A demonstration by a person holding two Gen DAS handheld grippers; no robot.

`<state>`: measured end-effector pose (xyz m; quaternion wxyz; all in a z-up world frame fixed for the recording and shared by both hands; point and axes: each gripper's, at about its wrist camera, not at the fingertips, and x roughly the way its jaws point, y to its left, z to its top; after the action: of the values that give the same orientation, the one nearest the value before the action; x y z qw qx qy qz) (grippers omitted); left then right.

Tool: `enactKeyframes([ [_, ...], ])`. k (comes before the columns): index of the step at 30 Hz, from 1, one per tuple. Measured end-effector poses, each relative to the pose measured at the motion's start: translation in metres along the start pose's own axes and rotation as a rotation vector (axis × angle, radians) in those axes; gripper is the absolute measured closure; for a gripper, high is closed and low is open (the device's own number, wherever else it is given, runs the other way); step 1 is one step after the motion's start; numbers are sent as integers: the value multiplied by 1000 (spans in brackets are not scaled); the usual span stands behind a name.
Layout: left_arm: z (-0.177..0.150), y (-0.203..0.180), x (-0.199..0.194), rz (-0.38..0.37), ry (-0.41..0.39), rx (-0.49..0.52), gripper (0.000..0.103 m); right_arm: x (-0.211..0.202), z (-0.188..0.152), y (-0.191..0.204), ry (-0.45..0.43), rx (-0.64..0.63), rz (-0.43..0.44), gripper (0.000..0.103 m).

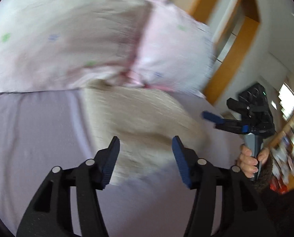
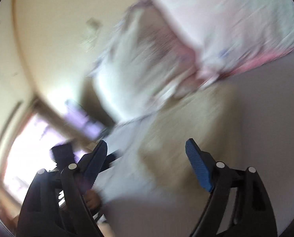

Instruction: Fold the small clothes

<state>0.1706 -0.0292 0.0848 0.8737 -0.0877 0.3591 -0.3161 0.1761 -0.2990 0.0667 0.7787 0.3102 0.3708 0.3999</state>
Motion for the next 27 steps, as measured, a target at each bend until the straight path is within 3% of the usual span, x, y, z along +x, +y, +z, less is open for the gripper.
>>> enactKeyframes([
  [2, -2, -15, 18, -21, 42, 43, 43, 20, -12, -6, 101, 43, -79, 19],
  [5, -8, -20, 49, 21, 131, 73, 43, 33, -5, -35, 96, 94, -298, 27],
  [6, -14, -18, 54, 36, 159, 69, 43, 32, -1, -43, 78, 121, -293, 35],
  [10, -24, -13, 48, 35, 174, 42, 45, 20, 4, -53, 32, 191, -251, 36],
  [13, -30, -13, 27, 12, 140, 41, 43, 12, 0, -34, -25, 105, -277, 32],
  [16, -37, -11, 17, -5, 129, 28, 42, -1, 2, -26, -116, 87, -207, 30],
  [18, -39, -10, 17, -16, 127, 19, 41, 18, 25, -26, -105, 107, -166, 24],
  [19, -41, -11, 17, -13, 127, 17, 41, 22, 29, -29, -97, 115, -173, 20],
  [21, -43, -11, 18, -3, 129, 9, 41, 32, 35, -43, -72, 167, -278, 20],
  [24, -48, -6, 12, 8, 123, -27, 30, 21, 29, -44, -82, 208, -283, 22],
  [25, -50, -5, 8, 16, 121, -42, 26, 12, 22, -37, -91, 183, -336, 21],
  [27, -52, -2, 4, 34, 122, -68, 22, -5, 9, -26, -124, 150, -434, 10],
])
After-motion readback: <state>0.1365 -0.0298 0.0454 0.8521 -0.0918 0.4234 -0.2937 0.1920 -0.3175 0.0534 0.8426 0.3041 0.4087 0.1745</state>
